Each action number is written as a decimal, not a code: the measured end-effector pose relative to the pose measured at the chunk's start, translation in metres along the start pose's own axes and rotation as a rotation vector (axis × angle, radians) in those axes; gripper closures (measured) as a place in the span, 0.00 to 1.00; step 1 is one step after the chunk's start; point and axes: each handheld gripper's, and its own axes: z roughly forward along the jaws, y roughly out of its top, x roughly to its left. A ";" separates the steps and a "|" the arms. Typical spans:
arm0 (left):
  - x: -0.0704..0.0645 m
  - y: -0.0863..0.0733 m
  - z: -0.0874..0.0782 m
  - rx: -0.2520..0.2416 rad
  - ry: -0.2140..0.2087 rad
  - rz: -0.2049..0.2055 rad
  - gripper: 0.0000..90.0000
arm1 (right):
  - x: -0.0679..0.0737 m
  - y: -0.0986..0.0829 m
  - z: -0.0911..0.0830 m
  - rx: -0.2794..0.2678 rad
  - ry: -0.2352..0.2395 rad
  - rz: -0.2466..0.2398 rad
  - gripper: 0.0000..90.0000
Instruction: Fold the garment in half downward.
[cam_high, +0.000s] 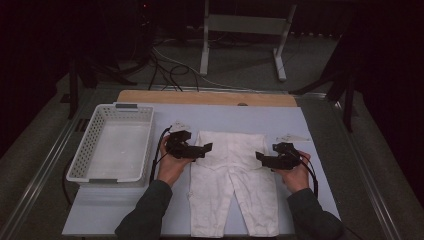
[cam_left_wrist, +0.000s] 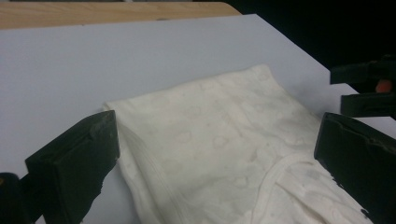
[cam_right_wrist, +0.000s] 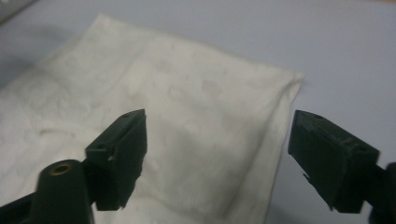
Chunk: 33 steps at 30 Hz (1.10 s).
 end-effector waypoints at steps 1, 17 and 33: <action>-0.001 -0.001 0.000 0.003 -0.002 0.002 0.02 | 0.000 -0.002 0.001 0.009 -0.006 -0.001 0.26; -0.006 -0.033 0.006 0.076 -0.028 -0.002 0.11 | 0.005 -0.030 0.014 0.105 -0.006 0.029 0.50; -0.008 -0.058 0.021 0.189 0.041 0.039 0.36 | 0.002 -0.034 0.013 0.122 0.004 0.047 0.62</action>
